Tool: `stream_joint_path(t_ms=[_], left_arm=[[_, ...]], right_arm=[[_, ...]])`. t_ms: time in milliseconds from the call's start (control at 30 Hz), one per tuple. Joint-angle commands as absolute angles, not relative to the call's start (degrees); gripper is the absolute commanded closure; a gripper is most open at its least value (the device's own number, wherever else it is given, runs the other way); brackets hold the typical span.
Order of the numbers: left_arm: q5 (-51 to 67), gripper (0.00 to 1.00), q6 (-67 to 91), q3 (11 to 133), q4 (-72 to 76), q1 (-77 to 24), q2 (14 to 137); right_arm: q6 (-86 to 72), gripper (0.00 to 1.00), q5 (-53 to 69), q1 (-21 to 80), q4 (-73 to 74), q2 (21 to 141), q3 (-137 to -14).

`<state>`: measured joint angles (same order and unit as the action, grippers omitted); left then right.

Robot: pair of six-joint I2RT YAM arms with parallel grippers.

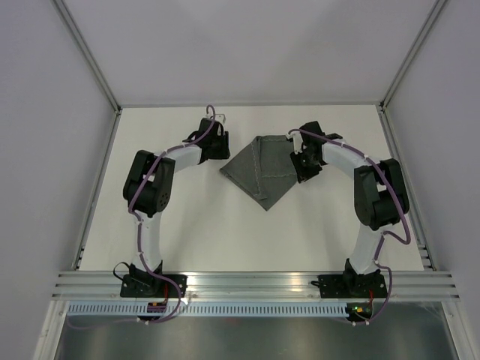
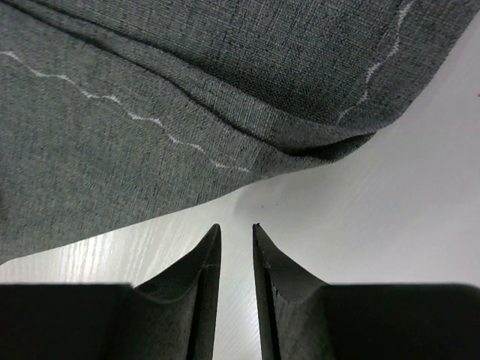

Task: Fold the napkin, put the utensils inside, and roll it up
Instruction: Adjust the napkin at the center of the board.

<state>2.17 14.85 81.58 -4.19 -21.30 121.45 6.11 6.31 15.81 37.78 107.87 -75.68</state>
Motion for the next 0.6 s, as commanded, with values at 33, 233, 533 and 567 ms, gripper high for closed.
stream_joint_path(t_ms=[33,233,533,567], left_arm=[[2.99,0.57,18.98,77.01,-2.55,-21.09,118.39],[3.78,0.59,21.44,71.29,-0.26,-21.18,115.76],[4.83,0.62,25.48,60.13,6.76,-22.76,110.22],[4.49,0.62,25.92,59.25,7.29,-23.37,109.34]], right_arm=[[4.92,0.71,3.43,15.21,36.83,111.18,-77.17],[5.27,0.71,2.73,15.03,36.04,114.96,-79.97],[5.54,0.71,2.99,14.33,34.89,121.99,-88.85],[5.71,0.71,2.81,14.33,34.98,123.3,-90.6]])
